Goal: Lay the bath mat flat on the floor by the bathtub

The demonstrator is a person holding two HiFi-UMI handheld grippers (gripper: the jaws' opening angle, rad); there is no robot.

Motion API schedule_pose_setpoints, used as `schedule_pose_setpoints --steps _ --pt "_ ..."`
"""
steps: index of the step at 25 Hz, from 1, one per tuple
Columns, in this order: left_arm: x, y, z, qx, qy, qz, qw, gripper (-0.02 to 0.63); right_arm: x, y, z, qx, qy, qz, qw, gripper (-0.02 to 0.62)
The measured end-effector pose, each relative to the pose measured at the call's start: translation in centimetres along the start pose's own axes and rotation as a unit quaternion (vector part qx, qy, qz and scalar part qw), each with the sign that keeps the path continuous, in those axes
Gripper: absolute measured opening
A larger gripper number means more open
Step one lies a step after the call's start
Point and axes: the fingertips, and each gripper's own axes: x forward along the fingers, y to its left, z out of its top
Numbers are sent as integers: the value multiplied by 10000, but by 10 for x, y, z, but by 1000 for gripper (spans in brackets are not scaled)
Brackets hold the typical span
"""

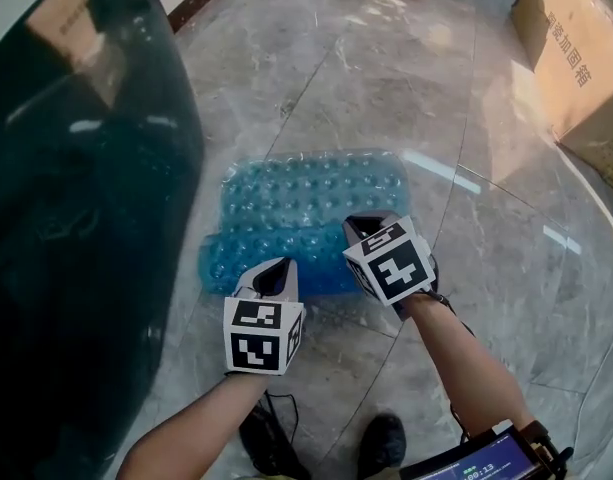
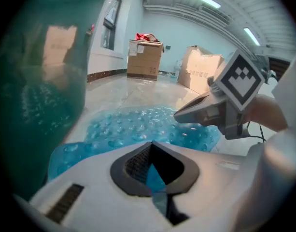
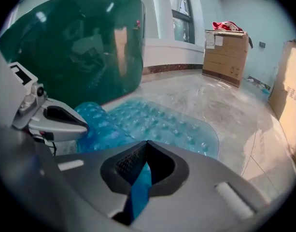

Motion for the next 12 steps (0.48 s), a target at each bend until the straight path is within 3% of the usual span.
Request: schedule_pose_setpoints --steps 2,5,12 --pt "-7 -3 18 239 -238 38 9994 -3 -2 7 -7 -160 61 -15 9999 6" --pt "-4 2 37 54 -457 129 9989 -2 -7 21 -22 -376 99 -66 9992 5" --pt "17 6 26 103 -142 105 9998 -2 -18 43 -40 -513 -39 28 9987 6"
